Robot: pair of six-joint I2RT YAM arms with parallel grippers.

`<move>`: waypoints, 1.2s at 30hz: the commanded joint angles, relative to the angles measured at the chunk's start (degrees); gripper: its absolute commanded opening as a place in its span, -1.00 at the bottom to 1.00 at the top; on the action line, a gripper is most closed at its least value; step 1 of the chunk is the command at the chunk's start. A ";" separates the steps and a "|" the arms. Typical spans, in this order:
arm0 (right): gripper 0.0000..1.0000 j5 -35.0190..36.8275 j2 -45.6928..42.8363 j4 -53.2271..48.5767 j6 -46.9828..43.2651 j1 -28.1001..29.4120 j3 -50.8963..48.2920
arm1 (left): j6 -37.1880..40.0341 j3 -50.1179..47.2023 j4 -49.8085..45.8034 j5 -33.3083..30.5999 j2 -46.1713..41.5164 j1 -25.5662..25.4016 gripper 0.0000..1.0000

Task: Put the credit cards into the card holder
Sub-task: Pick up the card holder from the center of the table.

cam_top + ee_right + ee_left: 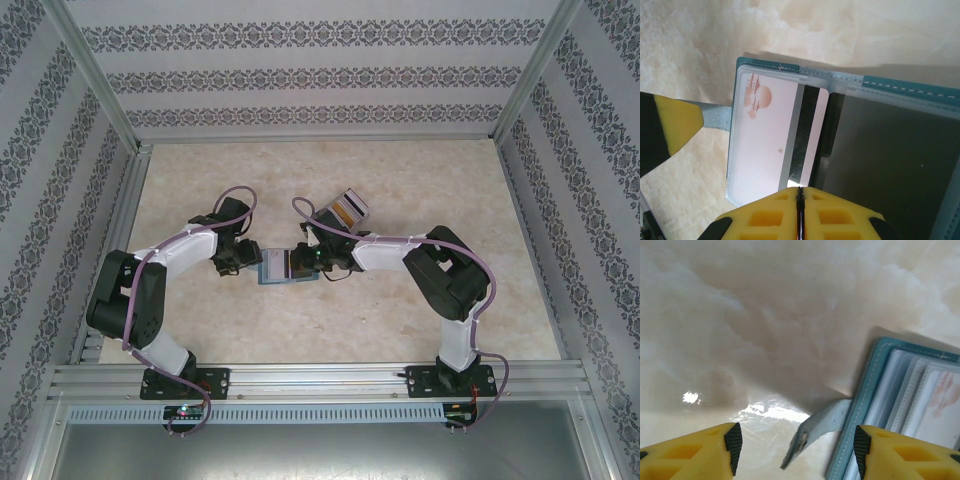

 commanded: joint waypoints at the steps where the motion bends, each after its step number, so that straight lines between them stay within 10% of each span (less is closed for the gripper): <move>1: -0.75 -0.45 0.57 1.15 -0.07 0.73 -0.59 | -0.04 -2.21 2.74 3.06 -1.42 0.73 0.26; 6: -0.75 -0.43 0.62 1.06 -0.12 0.81 -0.41 | -2.17 -3.53 9.58 8.74 -0.05 0.76 0.15; 19: -0.74 -0.96 1.00 0.55 -0.35 0.99 0.13 | -0.81 -1.39 7.60 8.07 -2.46 0.74 -0.98; 36: -0.69 -5.43 1.32 2.82 0.95 -0.16 0.93 | -2.44 2.84 5.40 13.22 -9.17 0.70 -1.00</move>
